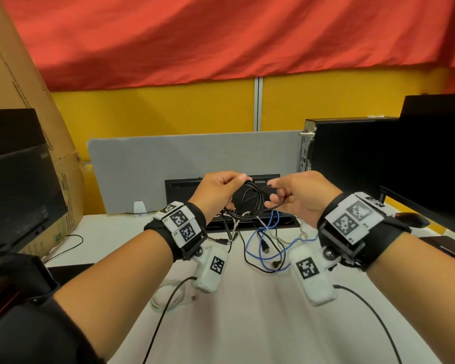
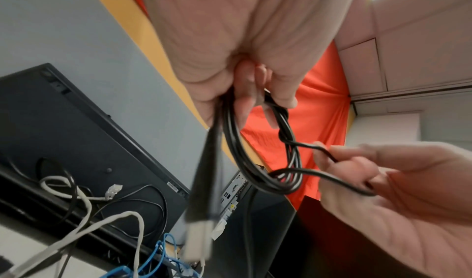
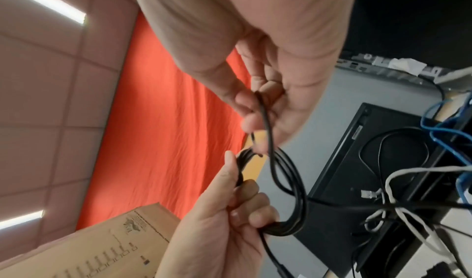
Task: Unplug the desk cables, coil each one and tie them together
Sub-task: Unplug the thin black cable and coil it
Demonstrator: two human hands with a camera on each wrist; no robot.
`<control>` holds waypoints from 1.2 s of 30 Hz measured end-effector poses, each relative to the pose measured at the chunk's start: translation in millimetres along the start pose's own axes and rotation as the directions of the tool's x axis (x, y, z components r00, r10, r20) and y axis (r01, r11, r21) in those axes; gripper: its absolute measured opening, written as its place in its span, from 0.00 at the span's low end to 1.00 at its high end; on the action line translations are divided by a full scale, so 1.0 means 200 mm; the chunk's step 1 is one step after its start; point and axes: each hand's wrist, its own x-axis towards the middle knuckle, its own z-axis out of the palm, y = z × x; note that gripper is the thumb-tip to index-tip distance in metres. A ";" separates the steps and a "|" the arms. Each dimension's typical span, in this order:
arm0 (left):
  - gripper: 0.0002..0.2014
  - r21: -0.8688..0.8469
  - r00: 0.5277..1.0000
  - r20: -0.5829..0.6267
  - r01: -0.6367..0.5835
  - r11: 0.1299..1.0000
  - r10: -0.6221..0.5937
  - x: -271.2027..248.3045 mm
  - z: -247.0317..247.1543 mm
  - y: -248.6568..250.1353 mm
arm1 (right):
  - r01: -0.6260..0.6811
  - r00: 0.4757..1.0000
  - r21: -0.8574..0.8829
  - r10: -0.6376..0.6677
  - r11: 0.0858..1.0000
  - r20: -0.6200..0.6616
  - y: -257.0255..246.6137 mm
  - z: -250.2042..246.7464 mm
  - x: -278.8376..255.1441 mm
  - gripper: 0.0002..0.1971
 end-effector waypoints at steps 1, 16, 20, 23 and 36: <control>0.09 0.026 1.000 0.002 -0.019 0.999 0.019 0.00 0.00 0.00 | -0.019 1.000 0.029 0.018 0.999 0.010 -0.01 0.00 0.00 0.05; 0.10 0.127 0.967 -0.249 -0.028 0.992 0.059 0.09 -0.14 -0.10 | 0.416 0.847 -0.866 -0.465 0.278 0.257 -0.02 -0.14 0.06 0.07; 0.11 0.185 0.956 -0.280 -0.031 0.982 0.083 0.10 -0.13 -0.11 | 0.369 0.832 -0.928 -0.461 0.045 0.308 -0.02 -0.13 0.05 0.09; 0.10 0.220 0.954 -0.285 -0.034 0.975 0.098 0.09 -0.13 -0.11 | 0.322 0.808 -0.946 -0.510 -0.038 0.295 -0.03 -0.12 0.04 0.10; 0.11 0.205 0.952 -0.297 -0.010 0.979 0.072 0.09 -0.15 -0.15 | 0.278 0.936 -0.692 -0.349 0.666 0.041 -0.05 -0.15 0.06 0.11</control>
